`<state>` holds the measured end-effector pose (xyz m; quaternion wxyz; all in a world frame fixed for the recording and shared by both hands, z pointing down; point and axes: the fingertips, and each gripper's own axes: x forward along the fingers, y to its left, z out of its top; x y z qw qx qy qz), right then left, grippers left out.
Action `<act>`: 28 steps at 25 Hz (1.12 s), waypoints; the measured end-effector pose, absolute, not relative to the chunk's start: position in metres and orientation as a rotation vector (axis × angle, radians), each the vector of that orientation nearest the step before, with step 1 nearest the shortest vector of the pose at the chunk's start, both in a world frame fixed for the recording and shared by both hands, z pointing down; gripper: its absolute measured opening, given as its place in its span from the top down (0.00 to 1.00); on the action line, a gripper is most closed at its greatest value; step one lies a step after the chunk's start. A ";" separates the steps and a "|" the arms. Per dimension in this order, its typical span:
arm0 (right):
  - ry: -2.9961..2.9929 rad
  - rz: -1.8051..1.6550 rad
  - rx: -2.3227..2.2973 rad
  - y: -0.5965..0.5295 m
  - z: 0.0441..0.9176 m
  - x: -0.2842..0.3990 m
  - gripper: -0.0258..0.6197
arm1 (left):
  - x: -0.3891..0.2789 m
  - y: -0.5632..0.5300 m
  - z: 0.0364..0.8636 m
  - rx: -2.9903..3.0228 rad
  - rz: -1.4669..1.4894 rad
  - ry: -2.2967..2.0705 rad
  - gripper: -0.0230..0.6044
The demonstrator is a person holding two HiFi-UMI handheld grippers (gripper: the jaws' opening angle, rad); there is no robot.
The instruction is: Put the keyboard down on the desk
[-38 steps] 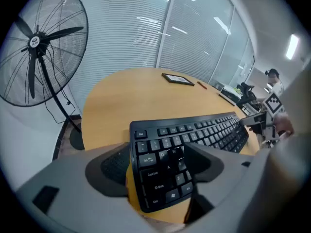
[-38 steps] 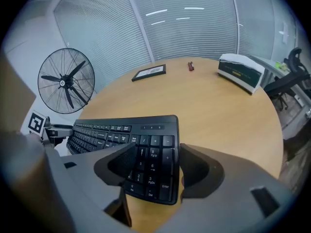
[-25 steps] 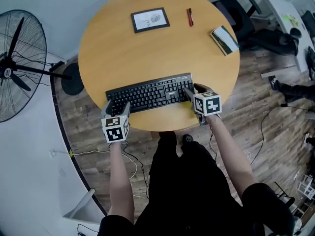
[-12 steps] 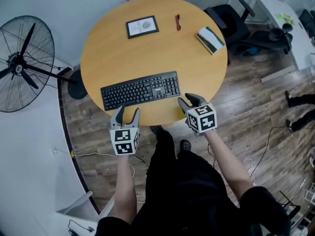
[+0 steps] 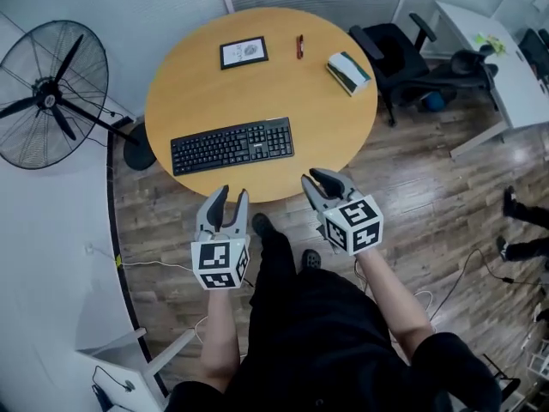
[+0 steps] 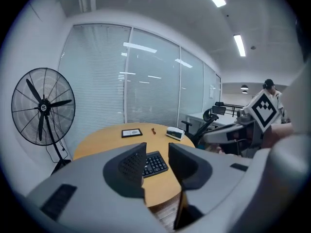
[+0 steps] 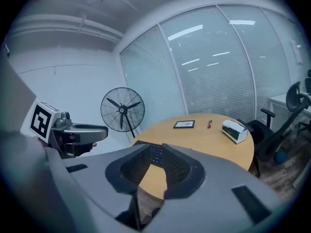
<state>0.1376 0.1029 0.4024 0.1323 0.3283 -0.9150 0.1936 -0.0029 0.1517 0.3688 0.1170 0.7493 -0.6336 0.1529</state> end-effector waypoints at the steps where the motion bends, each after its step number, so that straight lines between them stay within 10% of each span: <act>1: -2.679 0.544 0.940 0.109 0.394 0.141 0.84 | 0.003 0.159 0.361 2.198 0.427 -1.871 0.75; 28: -2.931 0.387 0.804 0.186 0.301 0.139 0.95 | 0.004 0.245 0.295 2.125 0.174 -2.020 0.96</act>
